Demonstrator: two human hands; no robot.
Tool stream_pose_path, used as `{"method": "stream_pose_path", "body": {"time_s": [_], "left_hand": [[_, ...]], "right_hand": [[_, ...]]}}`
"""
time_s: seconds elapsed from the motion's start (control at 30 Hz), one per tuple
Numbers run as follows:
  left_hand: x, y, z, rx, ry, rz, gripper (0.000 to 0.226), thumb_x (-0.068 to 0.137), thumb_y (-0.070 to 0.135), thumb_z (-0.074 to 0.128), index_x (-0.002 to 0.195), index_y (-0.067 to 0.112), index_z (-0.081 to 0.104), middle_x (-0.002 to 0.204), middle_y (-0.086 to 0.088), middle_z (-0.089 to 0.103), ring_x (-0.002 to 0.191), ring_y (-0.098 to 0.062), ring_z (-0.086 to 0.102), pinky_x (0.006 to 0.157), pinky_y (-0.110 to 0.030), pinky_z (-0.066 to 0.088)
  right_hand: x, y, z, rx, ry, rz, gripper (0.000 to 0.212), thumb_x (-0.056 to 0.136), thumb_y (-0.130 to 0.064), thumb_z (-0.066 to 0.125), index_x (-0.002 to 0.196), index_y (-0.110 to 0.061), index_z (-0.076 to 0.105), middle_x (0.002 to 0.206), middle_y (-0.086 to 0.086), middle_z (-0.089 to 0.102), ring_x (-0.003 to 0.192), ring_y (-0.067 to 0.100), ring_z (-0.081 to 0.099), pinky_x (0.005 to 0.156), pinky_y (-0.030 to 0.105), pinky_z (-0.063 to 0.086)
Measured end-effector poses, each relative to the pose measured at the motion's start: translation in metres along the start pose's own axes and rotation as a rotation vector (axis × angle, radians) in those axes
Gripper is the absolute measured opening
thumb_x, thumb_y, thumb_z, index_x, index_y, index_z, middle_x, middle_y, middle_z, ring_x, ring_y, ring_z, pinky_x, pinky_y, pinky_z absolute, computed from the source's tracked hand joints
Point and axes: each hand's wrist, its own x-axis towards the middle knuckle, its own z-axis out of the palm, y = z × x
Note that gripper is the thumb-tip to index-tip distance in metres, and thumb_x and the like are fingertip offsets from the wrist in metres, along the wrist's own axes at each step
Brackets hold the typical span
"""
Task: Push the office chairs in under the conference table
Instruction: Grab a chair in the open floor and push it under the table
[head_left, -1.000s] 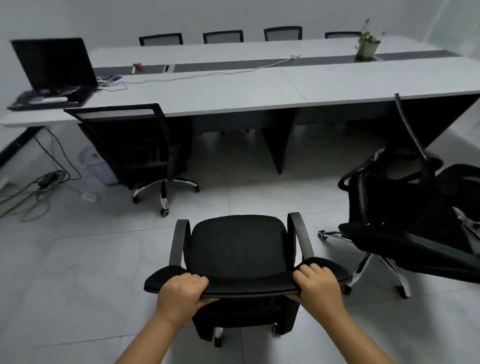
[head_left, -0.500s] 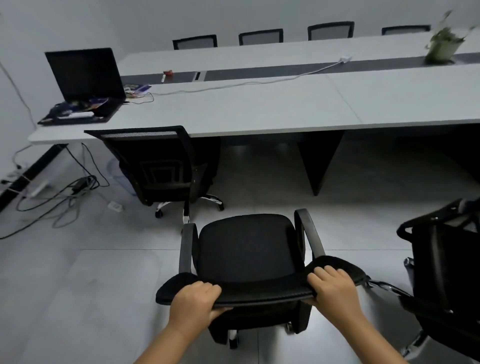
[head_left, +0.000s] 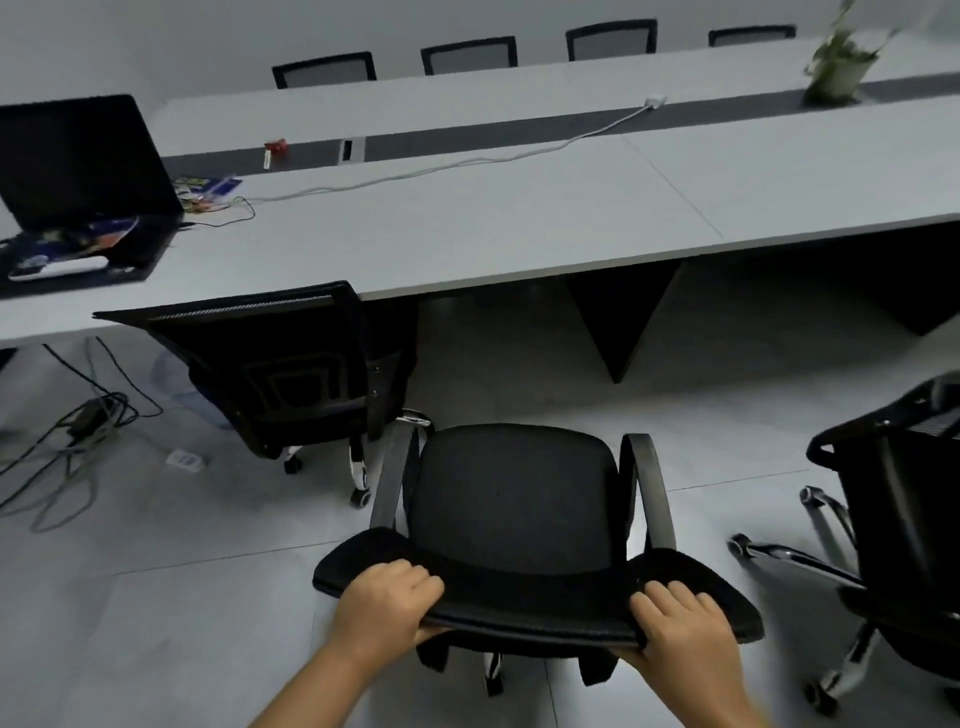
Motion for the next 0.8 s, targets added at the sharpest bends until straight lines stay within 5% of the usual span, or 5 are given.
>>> {"method": "stream_pose_path", "body": {"time_s": [0.1, 0.27, 0.37, 0.53, 0.8], "left_hand": [[0.008, -0.03, 0.003, -0.038, -0.027, 0.057, 0.033, 0.043, 0.046, 0.08, 0.045, 0.02, 0.061, 0.042, 0.009, 0.054, 0.038, -0.009, 0.053, 0.037, -0.017, 0.037], [0.036, -0.062, 0.021, -0.106, 0.055, 0.093, 0.046, 0.077, 0.051, 0.052, 0.045, 0.02, 0.061, 0.041, 0.009, 0.054, 0.036, -0.01, 0.053, 0.036, -0.015, 0.038], [0.066, -0.079, 0.032, -0.107, 0.006, 0.122, 0.038, 0.045, 0.051, 0.084, 0.045, 0.02, 0.061, 0.041, 0.008, 0.054, 0.037, -0.009, 0.053, 0.036, -0.014, 0.038], [0.132, -0.101, 0.055, -0.115, -0.01, 0.087, 0.043, 0.036, 0.047, 0.088, 0.044, 0.016, 0.06, 0.04, 0.005, 0.054, 0.036, -0.011, 0.053, 0.034, -0.013, 0.038], [0.246, -0.092, 0.108, -0.12, -0.034, 0.031, 0.047, 0.024, 0.045, 0.091, 0.044, 0.017, 0.059, 0.038, 0.004, 0.05, 0.034, -0.013, 0.05, 0.035, -0.015, 0.036]], "right_hand": [[0.013, -0.019, 0.001, -0.059, -0.026, 0.021, 0.04, 0.063, -0.045, 0.047, 0.043, -0.012, 0.055, 0.043, 0.003, 0.051, 0.045, 0.024, 0.049, 0.054, 0.033, 0.021], [0.041, -0.021, 0.015, -0.075, 0.027, 0.067, 0.065, 0.088, -0.054, 0.033, 0.045, -0.011, 0.056, 0.044, 0.004, 0.052, 0.049, 0.024, 0.047, 0.054, 0.032, 0.02], [0.066, -0.012, 0.03, -0.087, 0.07, 0.089, 0.071, 0.092, -0.053, 0.025, 0.044, -0.01, 0.055, 0.043, 0.004, 0.05, 0.037, 0.024, 0.049, 0.053, 0.031, 0.019], [0.123, 0.025, 0.061, -0.117, 0.092, 0.061, 0.076, 0.094, -0.054, 0.019, 0.044, -0.01, 0.055, 0.043, 0.003, 0.051, 0.037, 0.022, 0.05, 0.053, 0.031, 0.021], [0.213, 0.141, 0.104, -0.191, 0.032, -0.028, 0.045, 0.067, -0.05, 0.046, 0.044, -0.012, 0.055, 0.044, 0.002, 0.051, 0.039, 0.02, 0.052, 0.053, 0.03, 0.021]]}}
